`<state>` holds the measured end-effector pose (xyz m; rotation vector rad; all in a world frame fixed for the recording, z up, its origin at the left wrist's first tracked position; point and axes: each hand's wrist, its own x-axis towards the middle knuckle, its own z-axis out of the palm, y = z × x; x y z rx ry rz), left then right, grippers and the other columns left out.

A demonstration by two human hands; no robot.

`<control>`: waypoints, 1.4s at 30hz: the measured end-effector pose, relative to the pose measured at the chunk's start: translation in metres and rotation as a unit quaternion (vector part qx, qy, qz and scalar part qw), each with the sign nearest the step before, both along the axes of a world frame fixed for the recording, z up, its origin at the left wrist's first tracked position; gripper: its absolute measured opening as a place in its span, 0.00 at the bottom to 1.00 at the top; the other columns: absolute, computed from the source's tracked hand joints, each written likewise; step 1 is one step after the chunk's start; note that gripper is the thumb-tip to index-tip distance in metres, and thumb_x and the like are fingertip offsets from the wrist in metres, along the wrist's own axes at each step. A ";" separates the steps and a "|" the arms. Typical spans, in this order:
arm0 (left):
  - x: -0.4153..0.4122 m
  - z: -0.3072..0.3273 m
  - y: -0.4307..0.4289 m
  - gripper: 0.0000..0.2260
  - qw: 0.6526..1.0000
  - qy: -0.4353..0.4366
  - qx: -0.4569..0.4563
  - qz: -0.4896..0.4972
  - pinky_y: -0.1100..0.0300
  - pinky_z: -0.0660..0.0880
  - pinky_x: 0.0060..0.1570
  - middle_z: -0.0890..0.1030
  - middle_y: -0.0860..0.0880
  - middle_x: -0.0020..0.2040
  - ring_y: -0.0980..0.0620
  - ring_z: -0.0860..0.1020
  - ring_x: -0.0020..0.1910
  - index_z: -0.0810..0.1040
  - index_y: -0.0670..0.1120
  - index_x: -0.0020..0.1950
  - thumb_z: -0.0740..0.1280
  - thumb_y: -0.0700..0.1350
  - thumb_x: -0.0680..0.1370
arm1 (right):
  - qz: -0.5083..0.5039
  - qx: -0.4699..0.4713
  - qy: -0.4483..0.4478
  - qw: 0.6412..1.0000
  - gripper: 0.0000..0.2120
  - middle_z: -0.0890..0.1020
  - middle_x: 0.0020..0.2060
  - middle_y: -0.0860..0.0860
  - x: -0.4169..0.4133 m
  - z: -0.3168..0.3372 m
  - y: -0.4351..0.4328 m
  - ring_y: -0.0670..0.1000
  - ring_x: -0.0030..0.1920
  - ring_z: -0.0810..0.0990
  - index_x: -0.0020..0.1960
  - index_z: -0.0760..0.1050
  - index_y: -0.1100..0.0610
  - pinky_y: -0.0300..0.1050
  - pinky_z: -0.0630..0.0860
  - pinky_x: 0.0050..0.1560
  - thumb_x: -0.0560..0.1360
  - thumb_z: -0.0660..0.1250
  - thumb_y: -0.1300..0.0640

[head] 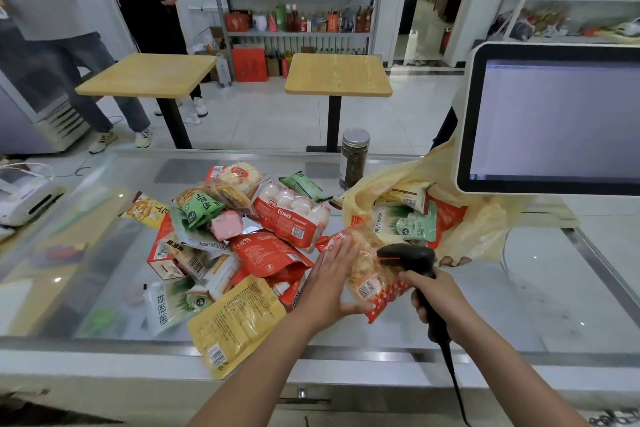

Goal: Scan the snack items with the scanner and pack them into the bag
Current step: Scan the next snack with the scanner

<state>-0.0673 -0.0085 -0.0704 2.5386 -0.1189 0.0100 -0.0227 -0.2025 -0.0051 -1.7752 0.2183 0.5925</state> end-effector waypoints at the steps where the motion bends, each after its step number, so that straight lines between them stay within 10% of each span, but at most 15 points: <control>1: -0.001 -0.001 0.001 0.49 1.000 0.004 0.007 -0.006 0.55 0.38 0.74 0.33 0.60 0.74 0.61 0.32 0.73 0.40 0.56 0.77 0.70 0.64 0.68 | 0.004 -0.002 -0.002 1.000 0.07 0.72 0.22 0.55 0.000 0.001 0.000 0.50 0.20 0.66 0.47 0.72 0.63 0.39 0.63 0.22 0.75 0.67 0.59; 9: -0.003 0.000 -0.003 0.54 0.998 0.018 0.047 -0.024 0.44 0.38 0.72 0.27 0.57 0.73 0.58 0.26 0.71 0.33 0.54 0.76 0.69 0.67 0.66 | 0.047 -0.032 -0.017 0.998 0.09 0.72 0.22 0.53 -0.001 0.012 -0.006 0.49 0.19 0.66 0.44 0.72 0.62 0.39 0.63 0.22 0.76 0.67 0.57; 13: -0.012 0.010 -0.021 0.43 0.973 -0.097 -0.176 0.118 0.67 0.52 0.70 0.41 0.55 0.77 0.58 0.43 0.75 0.54 0.51 0.77 0.67 0.66 0.68 | 0.047 -0.038 -0.012 0.998 0.08 0.72 0.22 0.54 -0.005 0.011 -0.007 0.49 0.19 0.66 0.48 0.74 0.63 0.38 0.64 0.22 0.76 0.67 0.57; 20: -0.017 0.025 -0.042 0.19 0.940 0.002 -0.110 0.322 0.62 0.70 0.37 0.76 0.50 0.56 0.51 0.78 0.51 0.62 0.47 0.63 0.55 0.59 0.80 | 0.025 -0.026 0.004 0.999 0.08 0.72 0.23 0.54 -0.005 0.007 -0.008 0.49 0.20 0.67 0.46 0.73 0.62 0.39 0.64 0.22 0.76 0.67 0.57; 25: 0.007 0.024 -0.029 0.24 0.903 0.124 -0.214 0.351 0.51 0.79 0.42 0.80 0.50 0.49 0.49 0.82 0.38 0.61 0.47 0.57 0.53 0.66 0.76 | 0.022 -0.019 0.006 1.000 0.08 0.72 0.23 0.54 -0.002 0.004 -0.010 0.49 0.20 0.67 0.44 0.73 0.62 0.39 0.65 0.22 0.76 0.67 0.57; 30: 0.024 0.032 -0.026 0.19 0.846 0.155 -0.393 0.326 0.67 0.65 0.20 0.82 0.47 0.44 0.53 0.77 0.25 0.72 0.43 0.56 0.60 0.59 0.78 | 0.019 -0.009 0.021 1.000 0.09 0.72 0.23 0.54 0.002 0.001 -0.013 0.49 0.20 0.67 0.44 0.72 0.62 0.38 0.65 0.23 0.76 0.67 0.56; 35: 0.030 0.034 -0.021 0.15 0.826 0.158 -0.436 0.321 0.62 0.70 0.25 0.79 0.46 0.39 0.52 0.75 0.29 0.75 0.41 0.58 0.65 0.51 0.78 | 0.028 0.021 0.042 0.999 0.10 0.72 0.23 0.54 0.005 0.004 -0.015 0.49 0.21 0.67 0.43 0.71 0.61 0.40 0.64 0.23 0.76 0.68 0.55; 39: 0.032 0.040 -0.031 0.12 0.799 0.074 -0.495 0.334 0.49 0.76 0.56 0.80 0.46 0.57 0.46 0.79 0.56 0.73 0.44 0.60 0.67 0.44 0.78 | 0.037 0.032 0.024 0.999 0.19 0.71 0.24 0.53 0.005 0.021 -0.017 0.49 0.22 0.67 0.53 0.73 0.65 0.39 0.65 0.23 0.74 0.69 0.49; 42: 0.036 0.049 -0.032 0.14 0.812 0.006 -0.481 0.330 0.56 0.77 0.51 0.79 0.50 0.54 0.52 0.78 0.53 0.71 0.46 0.60 0.69 0.44 0.76 | 0.048 0.018 0.004 0.999 0.28 0.72 0.25 0.53 0.004 0.042 -0.021 0.48 0.23 0.68 0.56 0.75 0.65 0.39 0.66 0.25 0.73 0.67 0.40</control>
